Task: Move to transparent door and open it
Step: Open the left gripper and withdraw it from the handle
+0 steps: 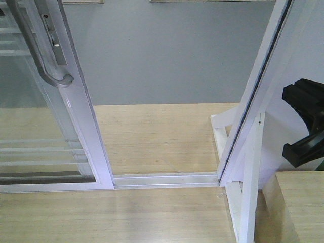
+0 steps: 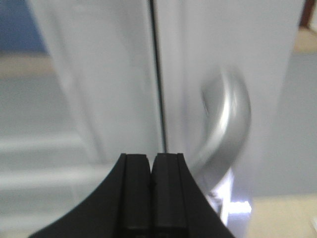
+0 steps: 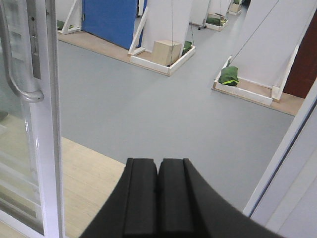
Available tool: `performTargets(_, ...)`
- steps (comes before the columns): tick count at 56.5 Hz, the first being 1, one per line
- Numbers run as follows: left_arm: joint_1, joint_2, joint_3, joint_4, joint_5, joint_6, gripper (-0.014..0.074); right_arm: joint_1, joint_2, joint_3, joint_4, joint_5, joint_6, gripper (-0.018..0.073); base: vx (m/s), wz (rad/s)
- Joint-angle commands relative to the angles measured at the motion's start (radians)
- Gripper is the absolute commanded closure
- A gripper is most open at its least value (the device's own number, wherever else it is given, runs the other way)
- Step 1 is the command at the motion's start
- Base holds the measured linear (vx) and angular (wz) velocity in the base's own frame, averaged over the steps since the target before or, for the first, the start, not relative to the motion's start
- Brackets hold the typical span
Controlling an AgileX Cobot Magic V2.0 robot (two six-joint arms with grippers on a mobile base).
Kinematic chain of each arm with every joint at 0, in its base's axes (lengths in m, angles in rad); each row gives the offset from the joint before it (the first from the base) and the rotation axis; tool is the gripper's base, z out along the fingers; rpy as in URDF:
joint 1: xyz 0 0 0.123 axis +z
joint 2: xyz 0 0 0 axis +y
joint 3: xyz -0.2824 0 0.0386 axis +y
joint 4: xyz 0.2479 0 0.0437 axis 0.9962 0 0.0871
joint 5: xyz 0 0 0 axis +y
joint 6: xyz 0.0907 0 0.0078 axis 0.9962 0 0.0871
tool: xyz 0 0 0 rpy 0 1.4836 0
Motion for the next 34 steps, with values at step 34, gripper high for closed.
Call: performTargets(34,-0.038,-0.309,0.241,-0.024,-0.093,-0.009,0.0596,-0.004,-0.002,-0.027,-0.010,-0.083,-0.004,0.0564,0.00,0.00)
